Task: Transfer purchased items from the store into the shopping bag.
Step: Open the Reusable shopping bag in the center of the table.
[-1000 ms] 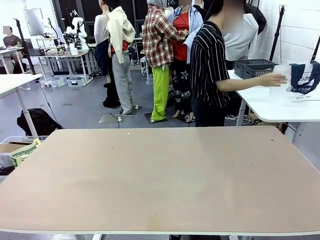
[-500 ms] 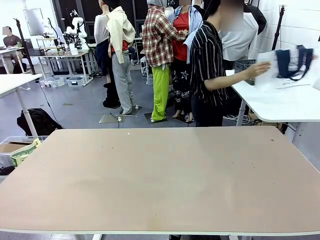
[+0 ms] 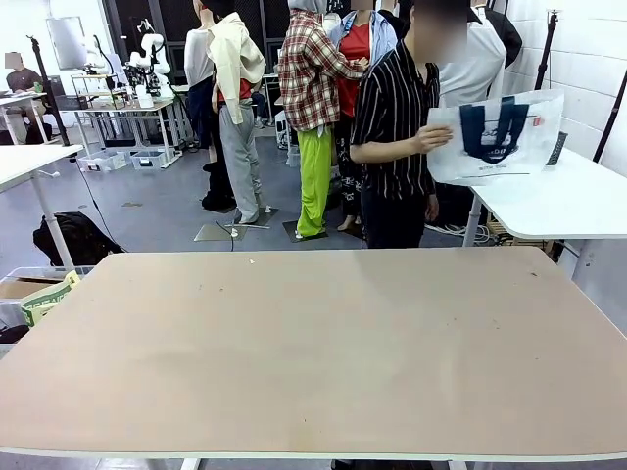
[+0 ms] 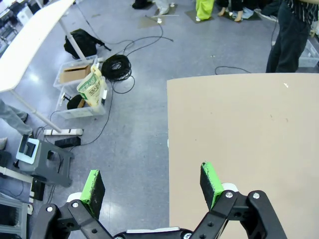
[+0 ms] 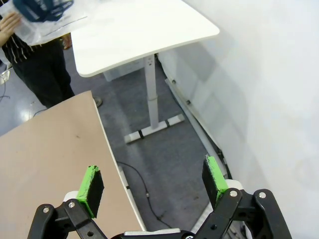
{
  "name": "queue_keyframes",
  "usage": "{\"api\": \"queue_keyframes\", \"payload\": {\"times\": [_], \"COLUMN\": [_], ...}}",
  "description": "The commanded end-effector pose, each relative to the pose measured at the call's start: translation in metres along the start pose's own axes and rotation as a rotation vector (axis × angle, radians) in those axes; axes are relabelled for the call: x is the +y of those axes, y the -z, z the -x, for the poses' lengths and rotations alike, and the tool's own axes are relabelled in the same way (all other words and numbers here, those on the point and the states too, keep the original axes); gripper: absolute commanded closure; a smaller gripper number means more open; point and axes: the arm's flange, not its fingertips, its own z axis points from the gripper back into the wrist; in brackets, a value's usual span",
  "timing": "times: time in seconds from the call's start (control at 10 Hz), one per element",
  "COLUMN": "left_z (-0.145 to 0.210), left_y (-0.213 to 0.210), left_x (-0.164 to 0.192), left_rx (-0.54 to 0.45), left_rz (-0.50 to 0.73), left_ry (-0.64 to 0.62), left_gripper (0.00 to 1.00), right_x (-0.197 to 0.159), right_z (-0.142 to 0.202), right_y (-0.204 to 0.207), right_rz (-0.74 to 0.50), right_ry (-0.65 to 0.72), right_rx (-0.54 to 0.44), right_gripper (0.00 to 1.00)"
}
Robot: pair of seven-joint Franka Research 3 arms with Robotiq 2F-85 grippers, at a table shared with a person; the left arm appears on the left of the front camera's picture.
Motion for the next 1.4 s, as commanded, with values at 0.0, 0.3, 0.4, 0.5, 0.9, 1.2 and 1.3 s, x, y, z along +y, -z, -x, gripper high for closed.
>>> {"api": "queue_keyframes", "payload": {"times": [0.0,0.3,0.4,0.5,0.9,1.2,1.3], "left_z": [0.0012,0.0012,0.0012,0.0012,0.0012,0.0012,0.0012], "left_y": [0.0004,0.0004,0.0004,0.0004,0.0004,0.0004,0.0004], "left_x": [0.0024,0.0024,0.0024,0.0024,0.0024,0.0024,0.0024], "left_rx": [-0.005,-0.005,-0.005,-0.005,-0.005,-0.005,-0.005], "left_rz": [0.004,0.004,0.004,0.004,0.004,0.004,0.004], "left_ry": [0.013,0.013,0.013,0.013,0.013,0.013,0.013], "left_gripper": [0.0,0.0,0.0,0.0,0.0,0.0,0.0], "right_x": [0.0001,0.0001,0.0001,0.0001,0.0001,0.0001,0.0001], "right_z": [0.0014,0.0014,0.0014,0.0014,0.0014,0.0014,0.0014], "right_y": [0.0012,0.0012,0.0012,0.0012,0.0012,0.0012,0.0012], "right_rz": [0.001,0.001,0.001,0.001,0.001,0.001,0.001], "right_ry": [-0.008,-0.008,-0.008,-0.008,-0.008,-0.008,-0.008], "right_rx": [0.009,0.009,0.009,0.009,0.009,0.009,0.009], "right_gripper": [0.0,0.0,0.0,0.0,0.0,0.0,0.0]}}
